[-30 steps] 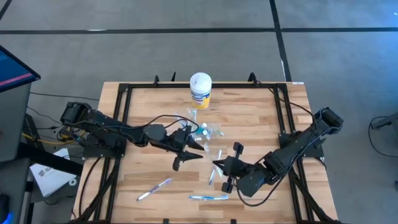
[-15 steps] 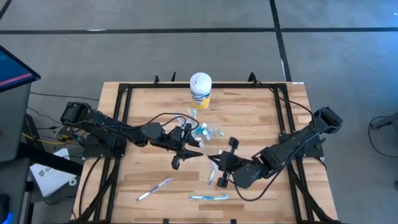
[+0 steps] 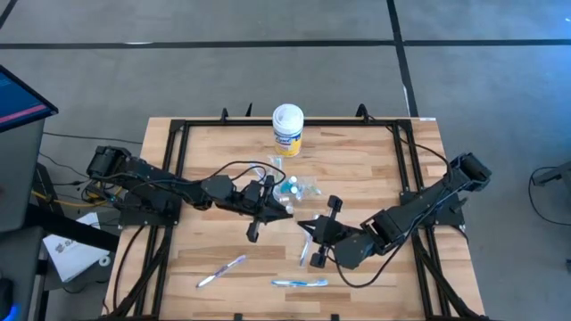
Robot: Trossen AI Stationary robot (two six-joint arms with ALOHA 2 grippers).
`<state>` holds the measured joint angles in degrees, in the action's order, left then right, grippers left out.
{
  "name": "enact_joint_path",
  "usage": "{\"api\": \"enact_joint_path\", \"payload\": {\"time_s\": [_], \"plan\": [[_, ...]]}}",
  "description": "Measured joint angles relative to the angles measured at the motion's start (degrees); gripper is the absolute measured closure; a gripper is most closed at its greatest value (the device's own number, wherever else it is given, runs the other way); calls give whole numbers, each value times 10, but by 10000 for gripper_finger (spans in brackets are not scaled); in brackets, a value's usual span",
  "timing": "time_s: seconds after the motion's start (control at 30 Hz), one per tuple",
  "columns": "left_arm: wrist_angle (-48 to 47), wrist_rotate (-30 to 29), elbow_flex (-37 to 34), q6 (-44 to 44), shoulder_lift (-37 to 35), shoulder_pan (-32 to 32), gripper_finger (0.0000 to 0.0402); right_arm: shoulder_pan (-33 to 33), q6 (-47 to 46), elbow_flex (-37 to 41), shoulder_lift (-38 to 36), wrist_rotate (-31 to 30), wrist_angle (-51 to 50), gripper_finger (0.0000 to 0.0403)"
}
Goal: Pick & Place toothbrushing station
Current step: Put the orange toothbrush into the transparent organizer
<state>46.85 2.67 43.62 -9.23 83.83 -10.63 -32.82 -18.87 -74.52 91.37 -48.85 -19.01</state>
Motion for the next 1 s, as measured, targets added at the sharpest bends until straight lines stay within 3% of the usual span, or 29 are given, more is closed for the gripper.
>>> {"api": "enact_joint_path", "payload": {"time_s": [0.43,0.83,1.0], "plan": [[-13,-16,0,0,0,1,398,-25,19,0,-18,-35,-21,390],[-17,-16,0,3,0,-3,397,-30,-18,0,-41,-37,-31,256],[-16,-16,0,4,0,-3,397,-18,-50,1,-32,-36,-60,220]]}}
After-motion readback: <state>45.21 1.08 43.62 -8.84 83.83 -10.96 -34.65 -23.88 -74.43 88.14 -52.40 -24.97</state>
